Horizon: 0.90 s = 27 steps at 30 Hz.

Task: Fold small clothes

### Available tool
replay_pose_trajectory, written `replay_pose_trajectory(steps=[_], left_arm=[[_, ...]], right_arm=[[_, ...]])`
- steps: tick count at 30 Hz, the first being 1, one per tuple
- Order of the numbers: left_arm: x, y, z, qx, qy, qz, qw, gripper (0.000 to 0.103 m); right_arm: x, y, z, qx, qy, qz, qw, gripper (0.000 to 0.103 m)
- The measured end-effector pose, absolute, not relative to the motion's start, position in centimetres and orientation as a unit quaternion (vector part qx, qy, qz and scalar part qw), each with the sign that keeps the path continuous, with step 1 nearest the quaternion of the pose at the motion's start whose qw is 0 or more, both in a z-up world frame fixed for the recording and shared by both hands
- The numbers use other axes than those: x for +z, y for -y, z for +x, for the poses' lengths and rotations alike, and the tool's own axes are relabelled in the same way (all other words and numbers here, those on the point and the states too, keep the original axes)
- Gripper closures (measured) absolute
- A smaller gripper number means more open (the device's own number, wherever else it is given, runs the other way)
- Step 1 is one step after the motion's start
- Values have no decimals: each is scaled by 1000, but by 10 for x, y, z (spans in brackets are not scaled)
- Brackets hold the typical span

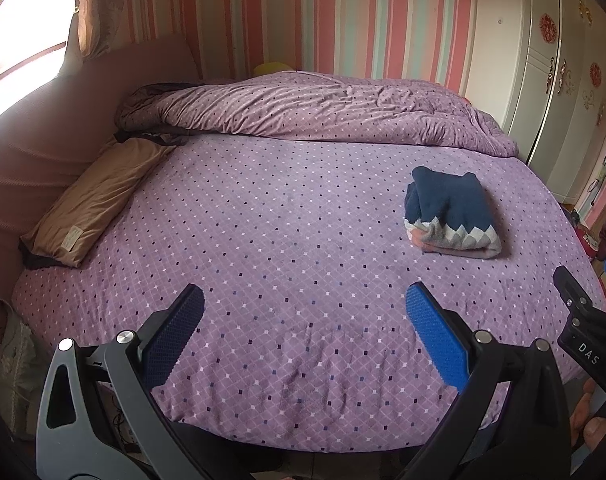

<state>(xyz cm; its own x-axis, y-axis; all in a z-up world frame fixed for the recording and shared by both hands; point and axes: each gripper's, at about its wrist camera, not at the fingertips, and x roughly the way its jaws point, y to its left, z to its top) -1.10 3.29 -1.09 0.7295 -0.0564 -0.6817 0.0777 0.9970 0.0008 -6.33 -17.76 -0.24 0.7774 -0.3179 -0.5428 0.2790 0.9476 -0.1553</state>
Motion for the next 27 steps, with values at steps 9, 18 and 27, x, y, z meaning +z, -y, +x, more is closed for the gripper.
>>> replay_pose_trajectory(steps=[9, 18, 27], left_arm=[[-8, -27, -16, -21, -342, 39, 939, 3], [-8, -29, -13, -31, -352, 31, 935, 3], [-9, -32, -13, -36, -356, 17, 934, 3]], right_arm=[[-5, 178, -62, -164, -296, -38, 940, 2], [-4, 176, -62, -167, -294, -43, 940, 2], [-3, 177, -62, -167, -294, -44, 940, 2]])
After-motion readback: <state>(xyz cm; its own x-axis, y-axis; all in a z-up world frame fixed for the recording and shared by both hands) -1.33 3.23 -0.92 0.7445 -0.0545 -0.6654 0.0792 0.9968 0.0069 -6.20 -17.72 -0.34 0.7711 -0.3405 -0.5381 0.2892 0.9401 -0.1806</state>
